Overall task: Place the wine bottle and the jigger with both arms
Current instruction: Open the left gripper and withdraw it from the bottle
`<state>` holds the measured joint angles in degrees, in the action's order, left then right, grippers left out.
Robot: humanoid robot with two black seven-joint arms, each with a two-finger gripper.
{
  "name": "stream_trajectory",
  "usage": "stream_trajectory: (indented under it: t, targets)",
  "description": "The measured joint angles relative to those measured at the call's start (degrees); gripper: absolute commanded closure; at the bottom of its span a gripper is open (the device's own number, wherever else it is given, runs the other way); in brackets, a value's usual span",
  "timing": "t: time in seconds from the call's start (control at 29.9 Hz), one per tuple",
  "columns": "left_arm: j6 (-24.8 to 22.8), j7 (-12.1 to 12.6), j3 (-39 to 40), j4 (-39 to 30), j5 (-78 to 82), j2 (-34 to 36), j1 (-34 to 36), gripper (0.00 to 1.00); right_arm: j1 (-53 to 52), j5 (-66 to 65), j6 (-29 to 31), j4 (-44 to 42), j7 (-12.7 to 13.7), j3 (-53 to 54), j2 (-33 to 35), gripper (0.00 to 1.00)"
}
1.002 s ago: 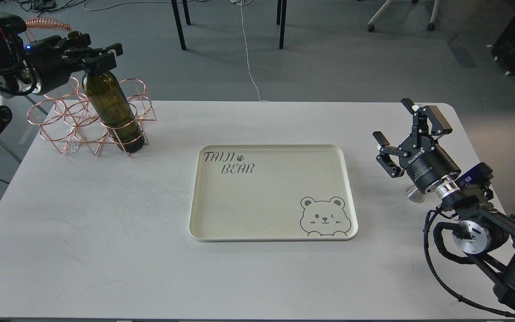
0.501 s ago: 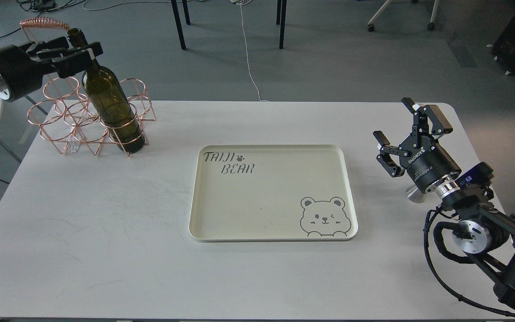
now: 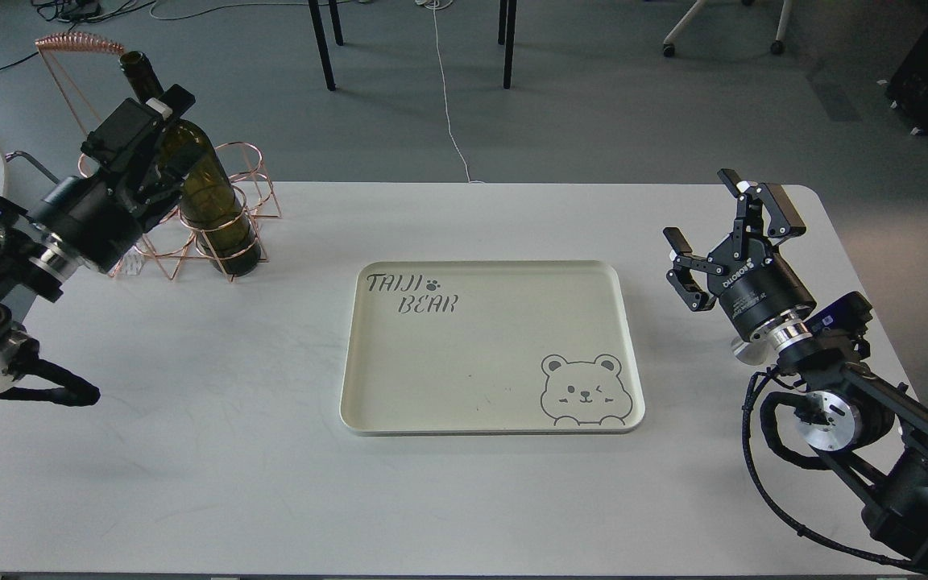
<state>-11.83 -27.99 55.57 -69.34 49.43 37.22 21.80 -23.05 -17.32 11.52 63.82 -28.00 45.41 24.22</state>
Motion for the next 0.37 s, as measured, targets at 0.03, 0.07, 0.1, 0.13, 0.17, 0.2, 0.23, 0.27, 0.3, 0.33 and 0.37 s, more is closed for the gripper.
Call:
stream_trajectory:
  t: [0.03, 0.07, 0.1, 0.13, 0.17, 0.2, 0.23, 0.27, 0.3, 0.33, 0.37]
  targets:
    - [0.0, 0.0, 1.68, -0.01, -0.15, -1.89, -1.41, 0.02, 0.1, 0.0, 0.0, -0.06, 0.0, 0.03, -0.27, 0.01]
    - [0.0, 0.0, 3.24, -0.04, -0.32, -3.84, -2.62, 0.02, 0.19, 0.0, 0.0, -0.16, 0.0, 0.05, -0.58, 0.01]
    - [-0.02, 0.0, 4.4, -0.04, -0.49, -5.66, -3.46, 0.02, 0.22, 0.0, 0.0, -0.4, 0.0, 0.08, -0.9, 0.01]
    - [-0.09, 0.0, 5.2, -0.03, -0.72, -7.29, -4.02, 0.02, 0.22, 0.02, 0.01, -0.74, 0.0, 0.13, -1.24, 0.01]
    - [-0.26, -0.01, 5.82, 0.02, -1.11, -8.6, -4.44, 0.02, 0.22, 0.05, 0.02, -1.02, 0.0, 0.18, -1.55, 0.01]
    - [-0.41, 0.13, 6.48, 0.11, -1.84, -10.04, -5.0, 0.02, 0.22, 0.09, 0.02, -1.34, 0.0, 0.25, -1.92, 0.01]
    - [-0.52, 0.71, 7.11, 0.18, -2.77, -11.31, -5.63, 0.02, 0.24, 0.13, 0.02, -1.54, 0.0, 0.32, -2.23, 0.01]
    - [-0.58, 1.34, 7.68, 0.22, -3.58, -12.31, -6.17, 0.02, 0.31, 0.15, 0.02, -1.64, 0.0, 0.4, -2.45, 0.01]
    - [-0.64, 2.22, 8.31, 0.28, -4.36, -13.42, -6.74, 0.02, 0.42, 0.17, 0.02, -1.7, 0.0, 0.49, -2.65, 0.01]
    - [-0.67, 3.23, 8.91, 0.37, -4.9, -14.55, -7.24, 0.02, 0.56, 0.2, 0.02, -1.71, 0.0, 0.59, -2.81, 0.01]
    - [-0.69, 4.04, 9.35, 0.43, -5.18, -15.45, -7.62, 0.02, 0.66, 0.22, 0.02, -1.71, 0.0, 0.68, -2.91, 0.01]
